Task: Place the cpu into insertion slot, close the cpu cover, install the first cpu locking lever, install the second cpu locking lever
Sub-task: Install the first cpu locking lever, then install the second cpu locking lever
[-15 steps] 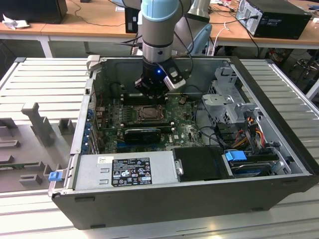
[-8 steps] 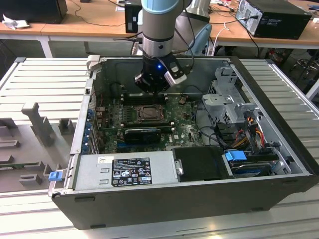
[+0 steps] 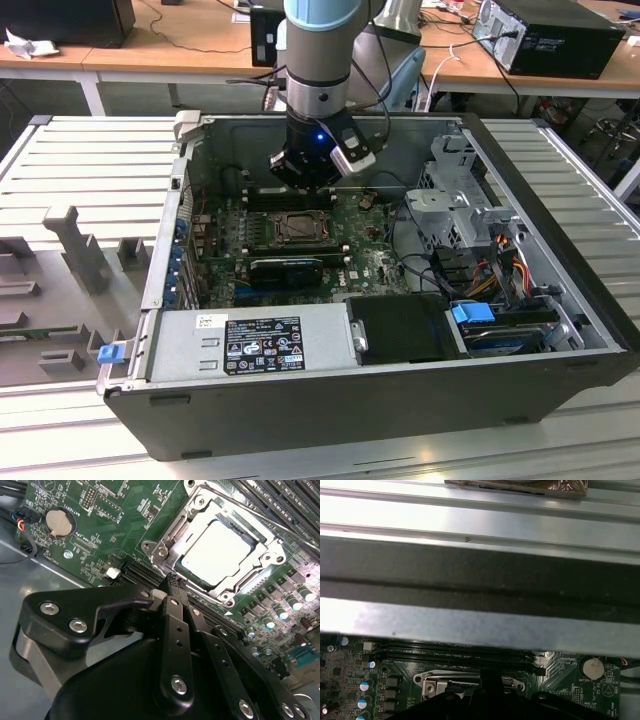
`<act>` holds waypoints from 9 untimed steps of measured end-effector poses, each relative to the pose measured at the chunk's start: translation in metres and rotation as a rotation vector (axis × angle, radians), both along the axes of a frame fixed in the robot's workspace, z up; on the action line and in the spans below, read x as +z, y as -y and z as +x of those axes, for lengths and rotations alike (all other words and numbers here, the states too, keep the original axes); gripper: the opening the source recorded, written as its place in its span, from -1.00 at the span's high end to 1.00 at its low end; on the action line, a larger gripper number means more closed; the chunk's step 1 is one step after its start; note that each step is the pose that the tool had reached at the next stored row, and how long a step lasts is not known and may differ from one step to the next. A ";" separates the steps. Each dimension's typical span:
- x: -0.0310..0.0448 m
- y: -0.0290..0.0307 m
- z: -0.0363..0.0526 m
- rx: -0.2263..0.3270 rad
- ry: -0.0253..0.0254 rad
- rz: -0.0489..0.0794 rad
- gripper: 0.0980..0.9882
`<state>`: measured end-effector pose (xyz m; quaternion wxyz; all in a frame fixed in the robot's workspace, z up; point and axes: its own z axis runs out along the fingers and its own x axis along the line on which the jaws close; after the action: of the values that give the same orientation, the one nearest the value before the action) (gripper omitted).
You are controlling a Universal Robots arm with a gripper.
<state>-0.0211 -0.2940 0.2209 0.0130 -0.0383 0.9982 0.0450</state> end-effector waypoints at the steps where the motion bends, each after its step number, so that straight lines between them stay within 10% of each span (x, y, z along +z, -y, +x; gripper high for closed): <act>1: 0.0000 0.0005 0.0000 0.000 0.0000 0.000 0.98; 9: 0.0000 0.0097 0.0001 0.000 0.0000 0.000 0.98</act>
<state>-0.0210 -0.3038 0.2209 0.0130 -0.0384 0.9982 0.0450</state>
